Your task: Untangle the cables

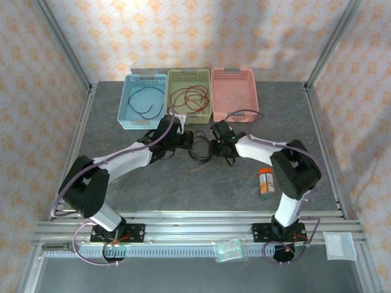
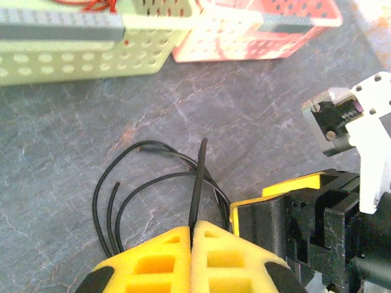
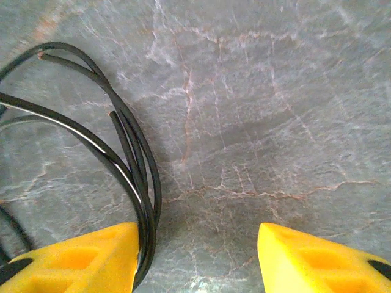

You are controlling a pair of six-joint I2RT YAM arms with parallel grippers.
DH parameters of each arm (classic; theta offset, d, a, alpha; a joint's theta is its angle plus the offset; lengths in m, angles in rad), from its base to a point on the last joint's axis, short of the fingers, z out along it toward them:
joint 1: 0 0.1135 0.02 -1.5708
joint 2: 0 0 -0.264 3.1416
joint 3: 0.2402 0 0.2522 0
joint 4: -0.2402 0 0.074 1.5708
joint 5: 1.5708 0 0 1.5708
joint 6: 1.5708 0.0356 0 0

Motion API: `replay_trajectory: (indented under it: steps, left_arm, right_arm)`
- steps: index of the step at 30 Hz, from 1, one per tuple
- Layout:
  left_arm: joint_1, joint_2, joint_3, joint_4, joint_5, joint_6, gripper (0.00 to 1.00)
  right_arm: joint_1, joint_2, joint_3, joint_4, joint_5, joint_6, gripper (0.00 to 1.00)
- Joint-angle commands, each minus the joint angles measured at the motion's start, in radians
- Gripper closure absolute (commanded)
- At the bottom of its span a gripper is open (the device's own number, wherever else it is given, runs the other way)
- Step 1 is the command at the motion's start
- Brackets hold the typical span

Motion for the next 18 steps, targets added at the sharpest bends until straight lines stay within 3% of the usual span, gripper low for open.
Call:
replay_trajectory:
  steps: [1, 7, 10, 12, 18]
  left_arm:
    - [-0.008, -0.063, -0.002, -0.024, 0.028, 0.049, 1.0]
    - [-0.008, -0.142, 0.011, -0.05, 0.076, 0.112, 1.0]
    - [-0.008, -0.163, 0.023, -0.072, 0.097, 0.149, 1.0]
    - [-0.008, -0.174, 0.028, -0.08, 0.122, 0.171, 1.0]
    - [-0.008, -0.197, 0.044, -0.098, 0.199, 0.216, 1.0]
  right_arm:
    - [-0.002, -0.107, -0.04, 0.062, 0.065, -0.03, 0.44]
    - [-0.005, -0.316, -0.199, 0.263, 0.056, -0.145, 0.37]
    - [-0.013, -0.412, -0.264, 0.353, 0.055, -0.181, 0.29]
    - [-0.016, -0.461, -0.294, 0.405, 0.056, -0.203, 0.18]
    - [-0.018, -0.526, -0.317, 0.434, 0.056, -0.356, 0.16]
